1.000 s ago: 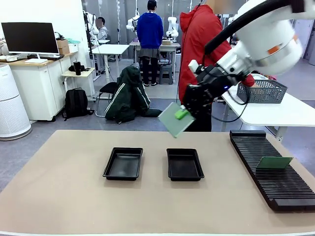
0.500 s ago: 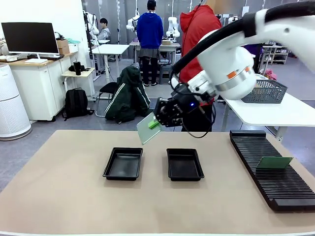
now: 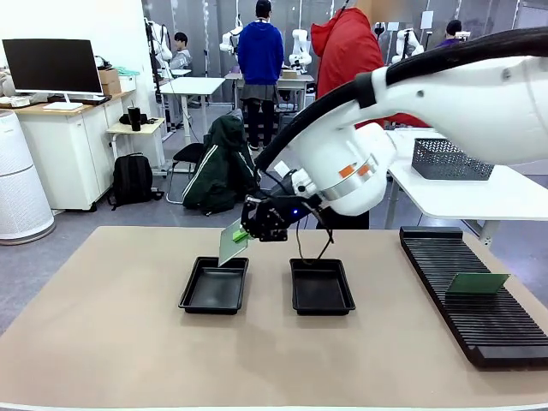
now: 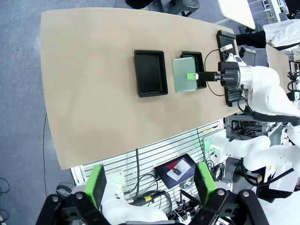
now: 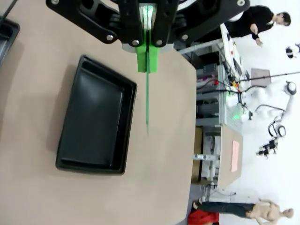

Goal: Inspect and transfer BCBs to ESD trays.
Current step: Pick up the Blank PCB from the PCB Rack and place it in the left ESD tray.

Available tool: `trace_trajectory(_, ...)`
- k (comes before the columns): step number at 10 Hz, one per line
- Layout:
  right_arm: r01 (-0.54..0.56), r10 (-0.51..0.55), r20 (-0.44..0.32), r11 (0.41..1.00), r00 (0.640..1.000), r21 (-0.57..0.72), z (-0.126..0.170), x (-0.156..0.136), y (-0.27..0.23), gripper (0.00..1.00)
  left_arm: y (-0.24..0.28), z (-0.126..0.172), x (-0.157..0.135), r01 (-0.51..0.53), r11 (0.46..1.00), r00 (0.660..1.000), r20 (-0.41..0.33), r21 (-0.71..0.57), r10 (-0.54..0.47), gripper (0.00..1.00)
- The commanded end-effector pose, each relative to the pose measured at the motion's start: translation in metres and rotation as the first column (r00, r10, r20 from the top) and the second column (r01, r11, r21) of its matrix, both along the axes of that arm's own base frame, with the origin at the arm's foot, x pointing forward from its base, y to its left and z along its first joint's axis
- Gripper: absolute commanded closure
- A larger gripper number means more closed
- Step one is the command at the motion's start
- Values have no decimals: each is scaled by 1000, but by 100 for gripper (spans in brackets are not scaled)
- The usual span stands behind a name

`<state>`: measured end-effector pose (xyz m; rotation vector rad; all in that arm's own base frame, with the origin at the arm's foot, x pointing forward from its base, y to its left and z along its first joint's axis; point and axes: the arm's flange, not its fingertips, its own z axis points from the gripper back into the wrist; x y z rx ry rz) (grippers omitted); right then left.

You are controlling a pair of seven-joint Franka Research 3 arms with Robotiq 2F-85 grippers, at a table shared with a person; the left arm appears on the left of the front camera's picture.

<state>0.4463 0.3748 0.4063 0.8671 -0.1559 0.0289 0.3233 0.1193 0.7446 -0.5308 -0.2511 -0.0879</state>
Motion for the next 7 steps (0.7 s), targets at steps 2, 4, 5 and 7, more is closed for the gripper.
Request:
trace_trajectory(2,84,-85,11,992,996,99,-38,13,17,97,0,-1,0,0,1000,1000,0,-8,0,0)
trace_trajectory(4,82,-83,5,992,997,93,-62,16,25,97,0,-1,0,0,1000,1000,0,-8,0,0)
trace_trajectory(5,86,-86,2,993,996,85,-73,17,28,97,0,-1,0,0,1000,1000,0,-8,0,0)
trace_trajectory(7,91,-92,1,993,996,77,-91,18,34,97,0,-1,0,0,1000,1000,0,-8,0,0)
